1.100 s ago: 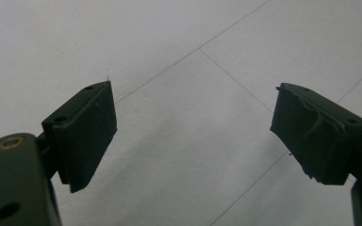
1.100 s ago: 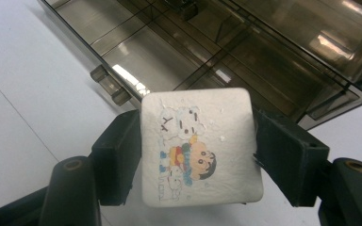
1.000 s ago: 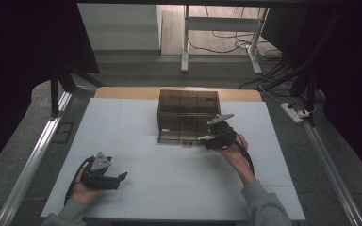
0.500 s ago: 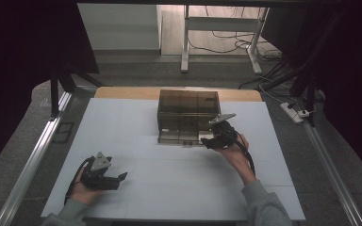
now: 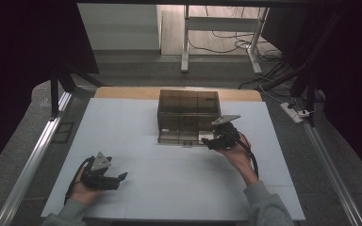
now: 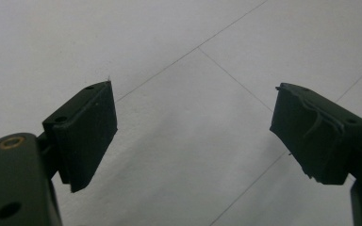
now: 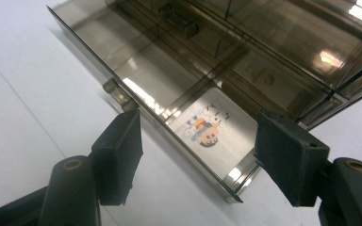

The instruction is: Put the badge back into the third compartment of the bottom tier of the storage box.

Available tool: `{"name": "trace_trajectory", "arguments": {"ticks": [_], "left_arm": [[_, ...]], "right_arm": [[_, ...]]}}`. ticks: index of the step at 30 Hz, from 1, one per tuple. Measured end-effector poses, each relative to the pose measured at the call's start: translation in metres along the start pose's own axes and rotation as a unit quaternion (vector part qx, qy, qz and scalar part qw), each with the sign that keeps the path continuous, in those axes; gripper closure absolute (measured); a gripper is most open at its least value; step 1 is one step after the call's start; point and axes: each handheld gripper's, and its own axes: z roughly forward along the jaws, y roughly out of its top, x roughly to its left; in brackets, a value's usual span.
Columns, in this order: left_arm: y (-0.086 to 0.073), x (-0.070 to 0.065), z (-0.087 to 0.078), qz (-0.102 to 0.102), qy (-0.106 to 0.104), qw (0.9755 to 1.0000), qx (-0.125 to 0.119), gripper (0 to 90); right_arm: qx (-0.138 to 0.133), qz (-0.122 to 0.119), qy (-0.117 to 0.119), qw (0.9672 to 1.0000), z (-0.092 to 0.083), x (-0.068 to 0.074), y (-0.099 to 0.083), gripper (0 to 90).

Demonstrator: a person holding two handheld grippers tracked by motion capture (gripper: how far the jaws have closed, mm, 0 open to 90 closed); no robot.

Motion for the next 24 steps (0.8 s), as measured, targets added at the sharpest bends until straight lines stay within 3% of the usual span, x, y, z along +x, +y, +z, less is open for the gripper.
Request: {"name": "trace_trajectory", "arguments": {"ticks": [2, 9, 24], "left_arm": [[0.000, 0.000, 0.000, 0.000, 0.000, 1.0000, 0.000, 15.1], [0.000, 0.000, 0.000, 0.001, 0.000, 1.0000, 0.000, 15.2], [0.000, -0.002, 0.000, 0.006, -0.004, 1.0000, 0.000, 16.0]], "right_arm": [[-0.003, 0.003, 0.003, 1.0000, -0.002, 0.001, 0.000, 32.5], [-0.019, -0.025, 0.001, 0.9995, -0.010, 0.007, -0.007, 30.6], [-0.042, -0.024, 0.003, 0.9988, -0.024, 0.006, -0.025, 28.2]]}}
